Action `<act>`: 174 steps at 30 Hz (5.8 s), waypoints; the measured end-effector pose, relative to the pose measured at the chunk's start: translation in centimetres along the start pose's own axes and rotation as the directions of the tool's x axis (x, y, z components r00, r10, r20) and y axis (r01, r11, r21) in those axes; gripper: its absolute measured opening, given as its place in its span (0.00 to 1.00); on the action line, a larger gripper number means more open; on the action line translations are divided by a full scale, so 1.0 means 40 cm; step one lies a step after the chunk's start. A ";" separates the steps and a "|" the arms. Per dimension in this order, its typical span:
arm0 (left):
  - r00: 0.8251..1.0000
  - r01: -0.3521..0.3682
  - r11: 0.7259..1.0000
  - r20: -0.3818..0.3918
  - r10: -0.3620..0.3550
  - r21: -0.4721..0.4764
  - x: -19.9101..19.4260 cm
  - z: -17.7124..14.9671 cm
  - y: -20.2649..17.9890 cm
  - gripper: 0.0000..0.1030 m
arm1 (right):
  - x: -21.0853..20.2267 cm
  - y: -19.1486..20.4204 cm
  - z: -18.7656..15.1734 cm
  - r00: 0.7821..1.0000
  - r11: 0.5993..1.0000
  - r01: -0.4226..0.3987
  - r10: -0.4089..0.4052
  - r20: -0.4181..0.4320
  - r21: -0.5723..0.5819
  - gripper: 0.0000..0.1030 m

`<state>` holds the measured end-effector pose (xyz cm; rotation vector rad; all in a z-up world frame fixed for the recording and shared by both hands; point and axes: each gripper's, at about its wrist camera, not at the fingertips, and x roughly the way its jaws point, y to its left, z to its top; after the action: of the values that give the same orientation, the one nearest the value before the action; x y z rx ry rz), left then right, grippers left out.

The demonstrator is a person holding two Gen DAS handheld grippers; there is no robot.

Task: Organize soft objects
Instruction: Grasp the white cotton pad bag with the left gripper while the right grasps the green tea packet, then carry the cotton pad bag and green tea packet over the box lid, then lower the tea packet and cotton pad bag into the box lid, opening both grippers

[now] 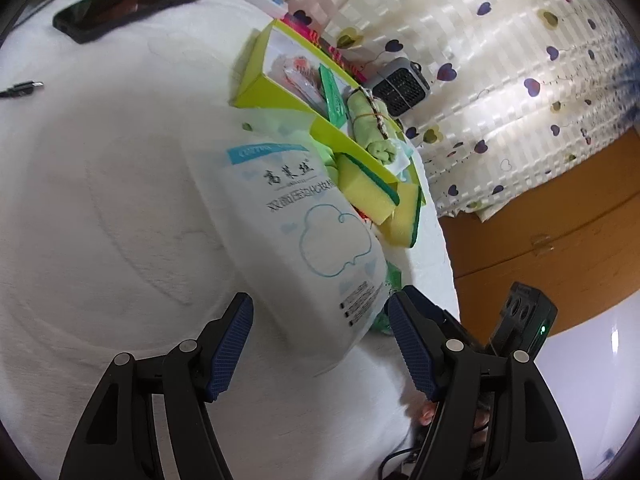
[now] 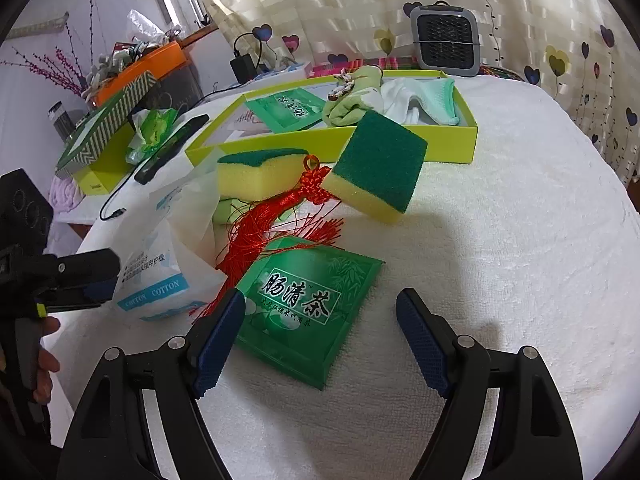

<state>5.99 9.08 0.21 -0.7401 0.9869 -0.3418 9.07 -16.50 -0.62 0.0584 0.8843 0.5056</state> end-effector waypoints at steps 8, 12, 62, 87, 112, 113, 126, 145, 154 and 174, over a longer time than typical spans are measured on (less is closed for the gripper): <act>1.000 -0.019 0.999 0.009 0.019 -0.044 0.031 0.022 -0.013 0.68 | 0.000 0.000 0.001 1.000 1.000 -0.003 0.003 0.001 -0.002 0.76; 1.000 -0.029 0.997 0.006 0.030 -0.070 0.038 0.032 -0.011 0.68 | 0.003 0.006 0.001 1.000 1.000 0.009 -0.009 -0.005 -0.015 0.76; 0.984 -0.112 0.991 0.131 0.121 -0.077 -0.072 0.031 0.045 0.37 | -0.065 0.009 -0.012 0.988 0.990 0.138 -0.135 0.072 -0.041 0.10; 0.976 -0.118 0.993 0.183 0.115 0.005 -0.131 0.045 -0.009 0.37 | -0.166 -0.016 0.018 0.968 0.983 0.181 -0.181 0.172 0.020 0.10; 0.966 -0.178 0.968 0.217 0.138 0.176 -0.081 0.184 -0.132 0.37 | -0.175 -0.028 0.170 0.958 0.987 0.161 -0.159 0.238 0.008 0.10; 0.968 -0.175 0.968 0.214 0.135 0.180 -0.073 0.196 -0.136 0.37 | -0.174 -0.028 0.175 0.958 0.987 0.162 -0.159 0.240 0.008 0.10; 0.975 -0.181 0.959 0.170 0.145 0.220 0.017 0.296 -0.161 0.37 | -0.095 -0.053 0.282 0.968 0.990 0.138 -0.132 0.214 -0.011 0.10; 0.985 -0.170 0.940 0.057 0.160 0.296 0.184 0.447 -0.192 0.37 | 0.048 -0.177 0.410 0.989 0.995 0.100 -0.100 0.113 0.000 0.10; 0.983 -0.178 0.933 0.005 0.185 0.313 0.232 0.473 -0.161 0.37 | 0.130 -0.210 0.429 0.999 0.999 0.032 -0.031 0.008 -0.042 0.10; 0.973 -0.202 0.911 -0.029 0.227 0.359 0.235 0.477 -0.151 0.39 | 0.183 -0.202 0.400 0.988 0.982 0.149 -0.152 -0.015 -0.119 0.22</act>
<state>27.51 7.14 4.97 -0.2891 1.0272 -0.3426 28.17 -17.87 2.28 -0.1216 0.8735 0.4163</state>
